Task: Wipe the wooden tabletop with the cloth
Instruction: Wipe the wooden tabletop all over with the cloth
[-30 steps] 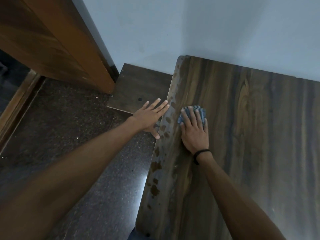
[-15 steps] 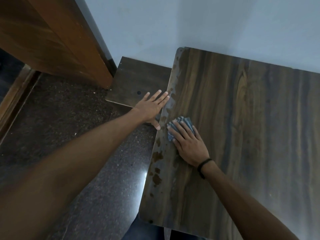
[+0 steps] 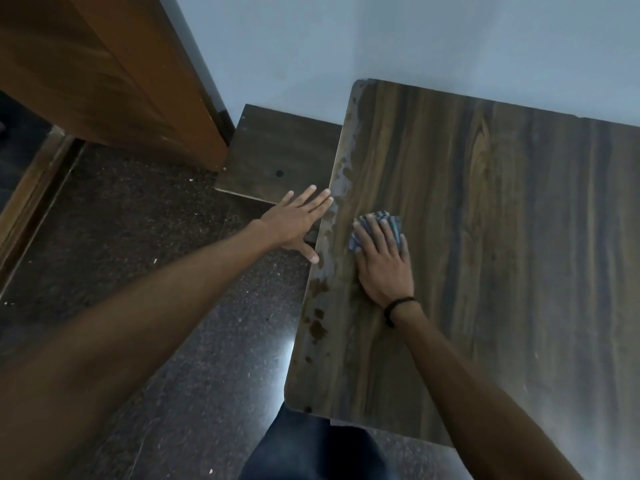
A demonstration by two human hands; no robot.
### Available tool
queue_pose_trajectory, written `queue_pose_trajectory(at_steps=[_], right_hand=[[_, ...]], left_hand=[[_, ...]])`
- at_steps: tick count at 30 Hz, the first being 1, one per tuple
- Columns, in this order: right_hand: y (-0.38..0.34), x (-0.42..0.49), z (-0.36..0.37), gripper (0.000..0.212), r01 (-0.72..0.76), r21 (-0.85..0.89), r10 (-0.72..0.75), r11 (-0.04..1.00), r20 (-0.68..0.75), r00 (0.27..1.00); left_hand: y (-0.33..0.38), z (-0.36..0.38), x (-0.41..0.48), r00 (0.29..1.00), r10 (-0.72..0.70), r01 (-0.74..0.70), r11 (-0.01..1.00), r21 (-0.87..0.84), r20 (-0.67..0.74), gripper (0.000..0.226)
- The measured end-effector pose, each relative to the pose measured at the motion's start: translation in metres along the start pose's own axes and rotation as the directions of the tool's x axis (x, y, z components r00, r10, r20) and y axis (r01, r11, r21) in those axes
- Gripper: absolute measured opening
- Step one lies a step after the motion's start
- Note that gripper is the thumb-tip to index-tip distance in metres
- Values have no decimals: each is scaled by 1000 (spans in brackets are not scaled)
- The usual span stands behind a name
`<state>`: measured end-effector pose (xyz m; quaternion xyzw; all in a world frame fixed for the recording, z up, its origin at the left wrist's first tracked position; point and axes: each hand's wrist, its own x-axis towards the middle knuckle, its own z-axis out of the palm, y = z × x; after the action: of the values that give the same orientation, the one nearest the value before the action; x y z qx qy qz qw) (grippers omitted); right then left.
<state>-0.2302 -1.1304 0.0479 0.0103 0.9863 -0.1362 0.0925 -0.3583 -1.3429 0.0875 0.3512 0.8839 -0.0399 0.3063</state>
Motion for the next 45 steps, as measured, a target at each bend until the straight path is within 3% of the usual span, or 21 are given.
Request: queue_pose_trajectory(at_steps=[5, 10, 13, 15, 20, 25, 29, 30, 33, 35, 39, 40, 43, 45], right_hand=[[5, -62, 16, 52, 320, -79, -314, 944, 81, 946], [-8, -56, 17, 52, -19, 27, 20, 999, -15, 1000], [-20, -104, 36, 52, 240, -35, -239, 970, 15, 971], [-2, -127, 37, 51, 323, -59, -321, 945, 36, 946], [-27, -103, 33, 52, 9, 49, -8, 999, -21, 1000], [-8, -143, 42, 51, 282, -61, -281, 957, 30, 959], [-9, -110, 30, 51, -27, 52, 28, 998, -19, 999], [-18, -113, 32, 52, -34, 53, 35, 998, -19, 999], [-18, -152, 45, 51, 268, -26, -267, 963, 23, 963], [6, -159, 40, 51, 351, -64, -347, 934, 66, 936], [2, -127, 28, 52, 12, 27, -12, 1000, -1, 1000], [-7, -129, 30, 52, 20, 15, -20, 1000, 2, 1000], [-3, -164, 39, 52, 333, -76, -327, 940, 78, 942], [19, -168, 36, 52, 390, -86, -381, 917, 111, 918]], left_hand=[[19, 13, -11, 1000, 13, -13, 1000, 9, -19, 139], [31, 30, -26, 1000, -8, 8, 1000, -23, 4, 139], [39, 40, -34, 1000, -25, 25, 1000, -1, 8, 140], [42, 44, -38, 999, -40, 40, 999, 0, 3, 140], [43, 44, -44, 997, -73, 73, 997, 10, 12, 144], [53, 51, -54, 995, -91, 90, 996, 27, 52, 152], [59, 56, -54, 992, -118, 118, 993, 9, 49, 156], [60, 56, -54, 991, -122, 121, 992, 18, 51, 156], [65, 54, -56, 989, -140, 137, 989, 47, 55, 155], [70, 52, -59, 987, -154, 151, 986, 71, 46, 152], [73, 55, -64, 990, -138, 136, 990, 49, 39, 151], [73, 57, -66, 990, -134, 132, 990, 44, 48, 152], [75, 62, -71, 989, -130, 127, 991, 53, 76, 153], [78, 64, -75, 989, -121, 117, 992, 56, 82, 154]])
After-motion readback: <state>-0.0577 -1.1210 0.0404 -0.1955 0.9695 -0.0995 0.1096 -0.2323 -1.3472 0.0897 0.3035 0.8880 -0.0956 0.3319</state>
